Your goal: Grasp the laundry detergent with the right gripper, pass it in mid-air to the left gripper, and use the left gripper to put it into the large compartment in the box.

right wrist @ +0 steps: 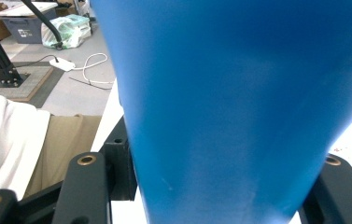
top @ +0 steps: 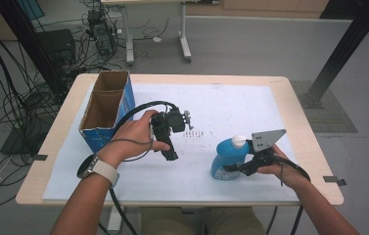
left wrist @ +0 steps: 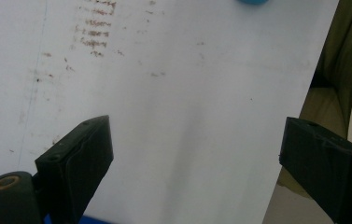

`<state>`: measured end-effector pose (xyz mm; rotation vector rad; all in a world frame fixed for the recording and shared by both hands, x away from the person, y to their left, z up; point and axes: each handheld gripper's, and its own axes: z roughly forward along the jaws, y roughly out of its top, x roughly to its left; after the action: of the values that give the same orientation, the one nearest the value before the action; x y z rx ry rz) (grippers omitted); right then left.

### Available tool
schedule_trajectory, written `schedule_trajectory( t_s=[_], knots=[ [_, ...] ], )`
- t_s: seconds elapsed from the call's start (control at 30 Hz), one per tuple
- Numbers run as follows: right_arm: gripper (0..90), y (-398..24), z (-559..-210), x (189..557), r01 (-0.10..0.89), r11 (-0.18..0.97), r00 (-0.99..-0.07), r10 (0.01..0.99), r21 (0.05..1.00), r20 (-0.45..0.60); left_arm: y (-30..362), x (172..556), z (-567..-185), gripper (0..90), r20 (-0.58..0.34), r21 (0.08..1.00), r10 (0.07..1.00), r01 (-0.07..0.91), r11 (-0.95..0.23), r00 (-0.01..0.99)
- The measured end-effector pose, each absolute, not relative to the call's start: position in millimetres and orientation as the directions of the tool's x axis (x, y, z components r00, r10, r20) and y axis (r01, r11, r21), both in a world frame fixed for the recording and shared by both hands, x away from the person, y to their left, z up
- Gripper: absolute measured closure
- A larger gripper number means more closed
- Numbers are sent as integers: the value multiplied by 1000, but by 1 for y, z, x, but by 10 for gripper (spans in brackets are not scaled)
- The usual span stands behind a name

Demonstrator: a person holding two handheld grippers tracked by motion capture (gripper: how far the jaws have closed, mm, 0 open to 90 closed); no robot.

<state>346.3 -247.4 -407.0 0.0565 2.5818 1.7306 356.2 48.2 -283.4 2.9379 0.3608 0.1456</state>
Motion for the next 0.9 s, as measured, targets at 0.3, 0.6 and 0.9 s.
schedule_trajectory(
  t_s=[0.3,0.6,0.9],
  knots=[
    [416,-247,-407,346,10,384,-999,47,923,-8,47,357,-284,102,74,187,248,230,-955,966],
    [416,-247,-407,346,8,380,-999,47,925,-10,47,357,-285,102,72,186,248,231,-955,966],
    [421,-247,-407,347,12,381,-999,44,925,-5,47,357,-284,103,73,183,246,229,-956,967]
  ],
)
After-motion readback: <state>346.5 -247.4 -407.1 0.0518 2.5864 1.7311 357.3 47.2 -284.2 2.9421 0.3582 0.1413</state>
